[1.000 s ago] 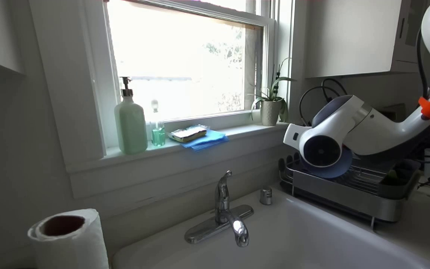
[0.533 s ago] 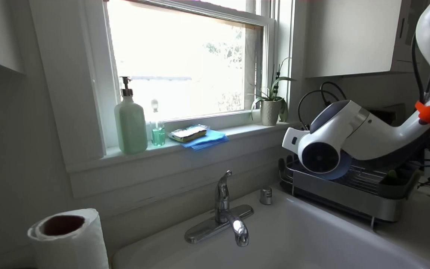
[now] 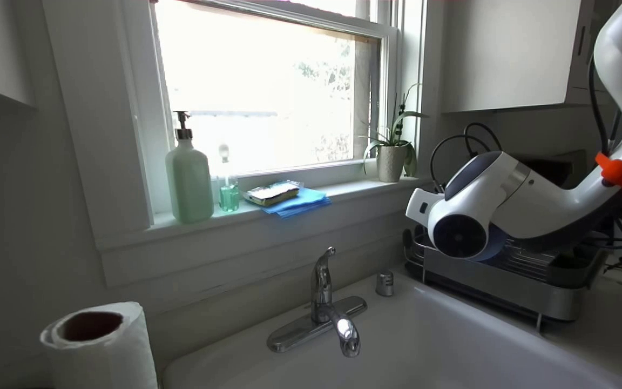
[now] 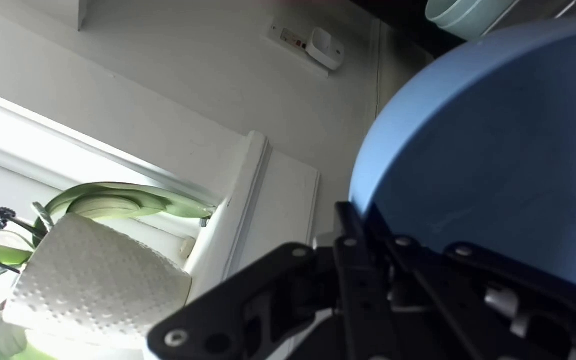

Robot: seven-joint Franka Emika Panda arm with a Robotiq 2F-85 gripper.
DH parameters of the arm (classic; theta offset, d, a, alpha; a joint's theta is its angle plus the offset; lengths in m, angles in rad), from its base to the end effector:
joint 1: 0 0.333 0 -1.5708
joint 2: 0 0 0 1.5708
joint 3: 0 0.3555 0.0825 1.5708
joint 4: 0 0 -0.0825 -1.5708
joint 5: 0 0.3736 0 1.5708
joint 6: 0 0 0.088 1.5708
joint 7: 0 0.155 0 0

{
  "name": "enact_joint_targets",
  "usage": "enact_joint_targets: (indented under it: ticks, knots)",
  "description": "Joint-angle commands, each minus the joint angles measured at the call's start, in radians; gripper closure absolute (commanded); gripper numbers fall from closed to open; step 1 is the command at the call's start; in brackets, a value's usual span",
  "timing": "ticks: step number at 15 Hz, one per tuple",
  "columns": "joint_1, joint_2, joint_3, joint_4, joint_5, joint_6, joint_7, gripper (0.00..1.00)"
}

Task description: Position the bowl upright on the dish rack

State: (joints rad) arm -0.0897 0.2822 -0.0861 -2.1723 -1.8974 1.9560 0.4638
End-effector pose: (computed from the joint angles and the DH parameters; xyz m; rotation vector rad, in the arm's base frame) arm 0.5683 -0.2053 0.3325 1.5267 0.6326 -0.1160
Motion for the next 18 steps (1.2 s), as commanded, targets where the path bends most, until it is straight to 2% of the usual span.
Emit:
enact_joint_targets:
  ticks: [1,4,11,12,18]
  knots:
    - [-0.008,0.014,0.018,0.000,-0.015,-0.018,0.043,0.68]
    - [-0.009,0.020,0.022,0.003,-0.014,-0.016,0.052,0.52]
    - [-0.013,0.025,0.025,0.011,-0.001,-0.009,0.050,0.03]
    - [-0.013,0.023,0.026,0.013,0.012,-0.010,0.046,0.00]
    - [-0.015,-0.005,0.031,0.057,0.207,-0.017,0.005,0.00]
